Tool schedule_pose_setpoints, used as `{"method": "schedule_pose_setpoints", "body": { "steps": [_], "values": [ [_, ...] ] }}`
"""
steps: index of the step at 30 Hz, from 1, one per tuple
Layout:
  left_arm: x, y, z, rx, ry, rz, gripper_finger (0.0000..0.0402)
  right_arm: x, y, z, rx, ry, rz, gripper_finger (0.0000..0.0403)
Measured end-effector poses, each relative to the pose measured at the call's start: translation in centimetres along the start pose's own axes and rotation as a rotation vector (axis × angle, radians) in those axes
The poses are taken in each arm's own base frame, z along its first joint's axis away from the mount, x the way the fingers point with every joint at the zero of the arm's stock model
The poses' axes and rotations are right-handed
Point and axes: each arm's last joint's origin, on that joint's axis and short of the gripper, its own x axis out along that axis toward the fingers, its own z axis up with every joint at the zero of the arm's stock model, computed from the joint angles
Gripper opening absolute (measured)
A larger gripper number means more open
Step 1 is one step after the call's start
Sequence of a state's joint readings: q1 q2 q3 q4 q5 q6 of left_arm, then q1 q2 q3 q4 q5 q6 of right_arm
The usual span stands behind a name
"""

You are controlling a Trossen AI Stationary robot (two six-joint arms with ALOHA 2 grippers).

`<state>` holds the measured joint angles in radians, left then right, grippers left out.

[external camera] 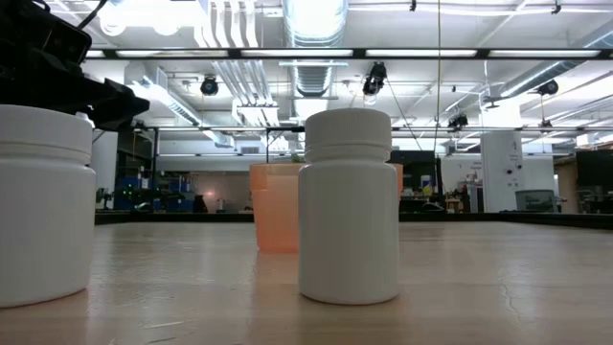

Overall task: Pick and place pill bottles into a basket
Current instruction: Put the white pill bottle into the orange bin

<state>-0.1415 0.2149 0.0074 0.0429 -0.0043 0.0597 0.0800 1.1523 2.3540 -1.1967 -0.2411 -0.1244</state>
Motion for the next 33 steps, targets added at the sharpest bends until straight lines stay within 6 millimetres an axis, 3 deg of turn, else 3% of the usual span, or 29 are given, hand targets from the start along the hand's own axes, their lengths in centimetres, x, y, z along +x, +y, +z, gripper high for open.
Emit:
{"method": "schedule_pose_setpoints", "body": {
  "steps": [6,21,33],
  "values": [
    [0.0,0.0,0.0,0.000,0.000,0.000,0.0228,0.4,0.0,-0.8,0.034,0.093,0.007,0.0226],
    [0.0,0.0,0.0,0.000,0.000,-0.001,0.0228,5.8,-0.9,-4.4,0.276,0.513,0.021,0.0226],
    [0.0,0.0,0.0,0.000,-0.001,-0.001,0.0228,9.4,-0.4,-5.3,0.441,0.601,0.112,0.0226]
  ]
}}
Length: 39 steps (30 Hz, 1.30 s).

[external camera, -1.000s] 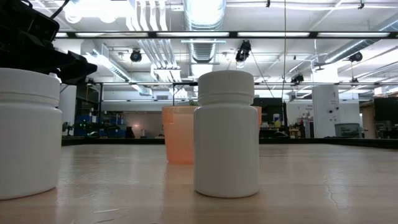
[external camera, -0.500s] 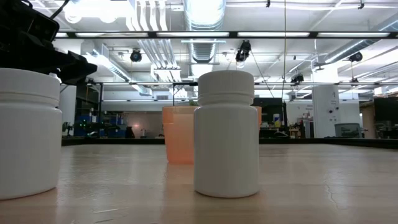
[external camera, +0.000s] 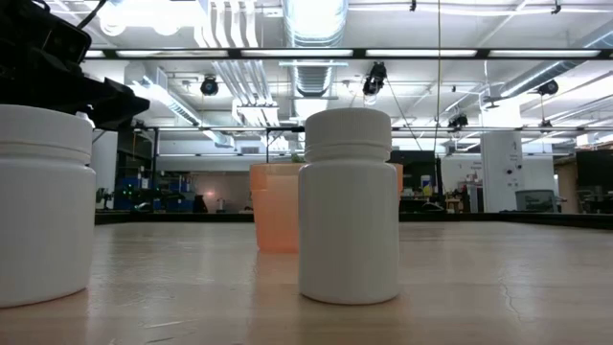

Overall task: Pick and place pill bottles into a basket
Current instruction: Put the white pill bottle into the orange bin

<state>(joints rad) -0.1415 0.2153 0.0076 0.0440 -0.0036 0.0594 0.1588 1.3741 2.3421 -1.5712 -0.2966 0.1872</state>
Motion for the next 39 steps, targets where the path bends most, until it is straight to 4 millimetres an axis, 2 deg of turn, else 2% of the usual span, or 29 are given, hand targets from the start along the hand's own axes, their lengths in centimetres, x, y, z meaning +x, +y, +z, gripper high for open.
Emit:
{"method": "schedule_pose_setpoints", "body": {
  "steps": [6,11,22,26,32,39],
  "values": [
    [0.0,0.0,0.0,0.000,-0.001,0.000,0.0228,1.1,0.7,-0.2,0.054,0.054,0.042,0.0226],
    [0.0,0.0,0.0,0.000,-0.002,0.000,0.0228,3.5,1.1,-0.9,0.135,0.164,0.041,0.0226],
    [0.0,0.0,0.0,0.000,0.000,0.000,0.0228,9.3,2.3,-4.6,0.269,0.467,-0.011,0.0226],
    [0.0,0.0,0.0,0.000,0.000,0.000,0.0228,10.7,3.0,-6.0,0.308,0.550,-0.034,0.0226],
    [0.0,0.0,0.0,0.000,0.000,0.000,0.0228,11.1,4.1,-7.5,0.377,0.606,-0.076,0.0226],
    [0.0,0.0,0.0,0.000,0.000,0.000,0.0228,9.4,5.1,-7.4,0.482,0.551,-0.083,0.0226]
  ]
}}
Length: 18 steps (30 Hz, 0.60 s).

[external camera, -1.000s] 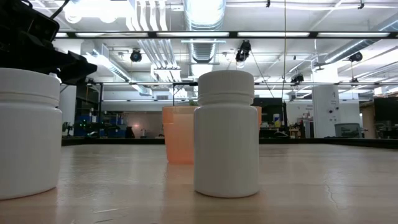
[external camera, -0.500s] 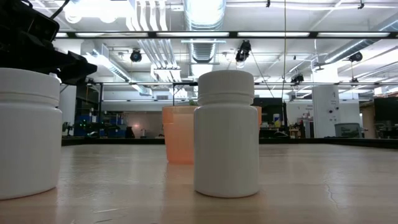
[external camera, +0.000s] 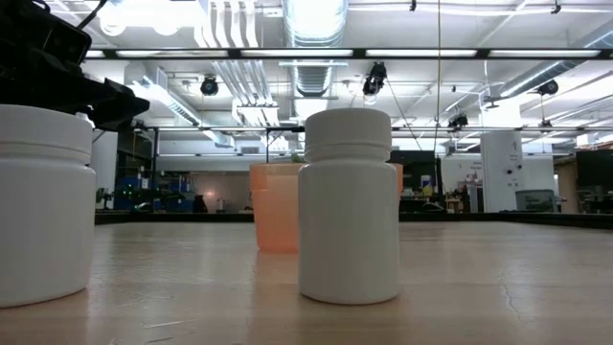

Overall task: Pick and place pill bottles into a basket
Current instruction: Put the white pill bottle into the orange bin

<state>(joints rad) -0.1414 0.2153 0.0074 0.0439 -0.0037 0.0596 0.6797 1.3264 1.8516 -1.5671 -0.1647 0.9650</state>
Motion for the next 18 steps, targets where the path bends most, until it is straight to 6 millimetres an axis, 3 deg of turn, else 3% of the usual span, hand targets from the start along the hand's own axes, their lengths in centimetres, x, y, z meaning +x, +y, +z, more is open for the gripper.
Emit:
{"method": "schedule_pose_setpoints", "body": {
  "steps": [5,18],
  "values": [
    [0.0,0.0,0.0,0.000,0.000,0.000,0.0228,-0.8,0.1,-0.5,0.037,-0.071,-0.015,0.0226],
    [0.0,0.0,0.0,0.000,0.000,0.000,0.0228,3.1,1.5,0.6,-0.068,-0.033,-0.146,0.0210]
  ]
}}
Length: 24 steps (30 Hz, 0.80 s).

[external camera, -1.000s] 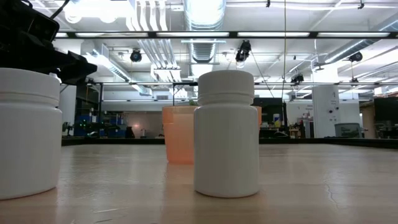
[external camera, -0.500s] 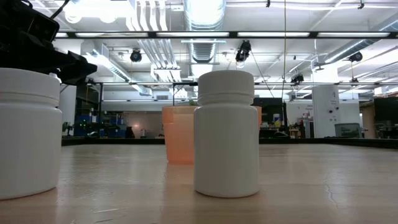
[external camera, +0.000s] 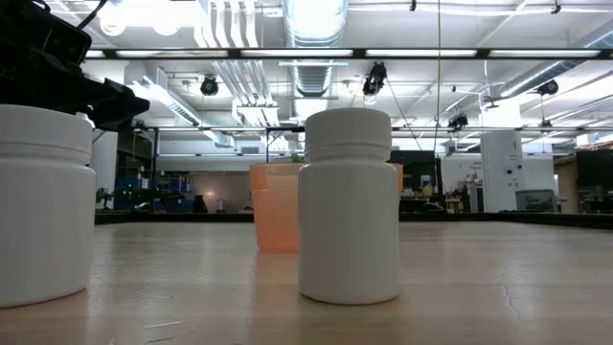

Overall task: Pick and place pill bottles into a basket
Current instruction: Put the white pill bottle into the orange bin

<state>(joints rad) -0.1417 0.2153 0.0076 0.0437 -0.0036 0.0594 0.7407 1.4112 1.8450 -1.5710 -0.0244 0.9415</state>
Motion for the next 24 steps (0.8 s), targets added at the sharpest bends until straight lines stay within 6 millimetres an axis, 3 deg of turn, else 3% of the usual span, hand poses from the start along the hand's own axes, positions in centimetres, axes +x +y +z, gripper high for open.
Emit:
{"method": "schedule_pose_setpoints", "body": {
  "steps": [10,17,24],
  "values": [
    [0.0,0.0,0.0,0.000,0.000,0.000,0.0228,0.4,1.1,-1.2,0.047,0.055,0.020,0.0191],
    [0.0,0.0,0.0,0.000,-0.001,0.000,0.0228,-1.1,2.0,-1.5,0.016,-0.032,0.126,0.0191],
    [0.0,0.0,0.0,0.000,0.000,0.000,0.0228,-0.4,2.0,-1.9,0.043,-0.024,0.045,0.0191]
  ]
}}
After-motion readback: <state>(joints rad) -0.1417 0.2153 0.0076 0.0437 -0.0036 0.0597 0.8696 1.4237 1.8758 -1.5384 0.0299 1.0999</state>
